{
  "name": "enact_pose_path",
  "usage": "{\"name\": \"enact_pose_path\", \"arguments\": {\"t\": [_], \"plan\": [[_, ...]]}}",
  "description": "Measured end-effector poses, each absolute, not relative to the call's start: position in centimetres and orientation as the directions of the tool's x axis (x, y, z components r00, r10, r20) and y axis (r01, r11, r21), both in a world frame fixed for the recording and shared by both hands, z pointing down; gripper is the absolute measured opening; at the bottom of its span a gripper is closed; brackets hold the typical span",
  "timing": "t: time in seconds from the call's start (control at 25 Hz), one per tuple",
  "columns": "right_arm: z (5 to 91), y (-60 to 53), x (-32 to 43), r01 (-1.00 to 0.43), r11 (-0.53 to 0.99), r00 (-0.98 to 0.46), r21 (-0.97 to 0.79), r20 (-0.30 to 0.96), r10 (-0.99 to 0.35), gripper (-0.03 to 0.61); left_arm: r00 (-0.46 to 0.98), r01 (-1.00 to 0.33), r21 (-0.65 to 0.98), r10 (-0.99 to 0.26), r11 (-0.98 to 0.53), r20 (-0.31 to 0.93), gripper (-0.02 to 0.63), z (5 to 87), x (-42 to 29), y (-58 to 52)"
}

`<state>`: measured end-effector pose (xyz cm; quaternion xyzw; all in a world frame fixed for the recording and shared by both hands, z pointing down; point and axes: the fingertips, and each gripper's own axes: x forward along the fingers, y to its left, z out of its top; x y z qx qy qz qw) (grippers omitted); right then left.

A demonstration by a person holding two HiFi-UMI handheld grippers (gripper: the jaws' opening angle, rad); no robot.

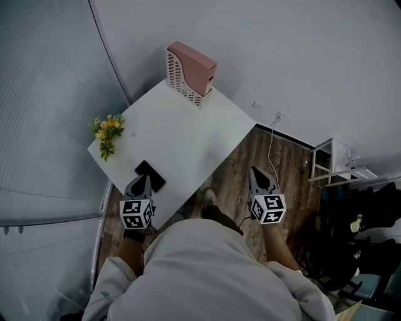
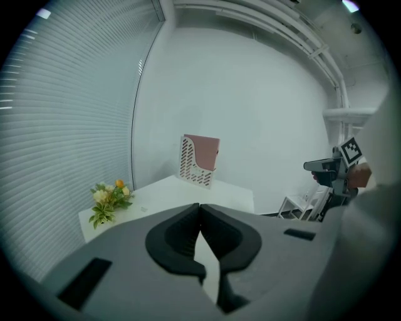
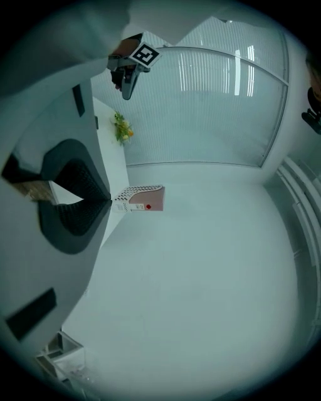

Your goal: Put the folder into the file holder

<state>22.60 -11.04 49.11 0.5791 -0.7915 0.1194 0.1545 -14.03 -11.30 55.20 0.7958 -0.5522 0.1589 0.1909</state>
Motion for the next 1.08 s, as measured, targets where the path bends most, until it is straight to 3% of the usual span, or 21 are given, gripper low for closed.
{"name": "enact_pose_path", "arguments": {"t": [1.08], "plan": [[49.0, -10.9, 22.1, -0.945, 0.326, -0.306, -0.005, 0.359, -0.882, 0.012, 0.35, -0.935, 0.125, -0.81, -0.331, 0.47, 0.009, 55.5, -12.3, -11.3]]}}
